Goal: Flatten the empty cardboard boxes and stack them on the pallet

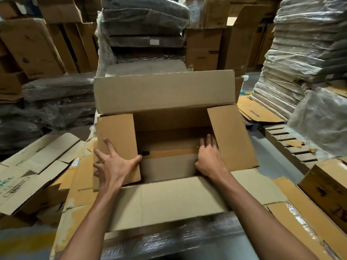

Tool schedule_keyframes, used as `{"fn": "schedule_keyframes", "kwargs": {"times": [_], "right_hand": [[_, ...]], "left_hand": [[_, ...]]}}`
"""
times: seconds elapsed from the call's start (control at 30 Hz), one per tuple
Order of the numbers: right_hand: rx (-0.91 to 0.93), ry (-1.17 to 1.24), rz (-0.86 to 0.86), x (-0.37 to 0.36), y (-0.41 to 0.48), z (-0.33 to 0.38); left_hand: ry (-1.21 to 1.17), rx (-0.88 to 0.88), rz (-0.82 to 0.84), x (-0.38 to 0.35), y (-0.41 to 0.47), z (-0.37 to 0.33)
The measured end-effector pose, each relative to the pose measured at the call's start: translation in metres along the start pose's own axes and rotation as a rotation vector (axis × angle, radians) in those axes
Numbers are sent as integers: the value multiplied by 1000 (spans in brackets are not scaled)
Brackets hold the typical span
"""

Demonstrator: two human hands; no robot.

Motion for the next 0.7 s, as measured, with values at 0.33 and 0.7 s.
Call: {"fn": "schedule_keyframes", "kwargs": {"times": [0.33, 0.7], "right_hand": [[-158, -126, -432, 63, 2, -66], [-235, -18, -326, 15, 16, -136]], "left_hand": [[-16, -3, 15, -2, 1, 3], [-37, -13, 13, -4, -3, 0]]}}
Point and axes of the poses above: each hand's wrist, its own y-axis towards the middle knuckle, its own x-axis out of the back of the hand, z = x × y, the point moved 8 cm from there along y, towards the middle knuckle, and after that the axes turned 4 degrees about -x, right-handed, at the moved point
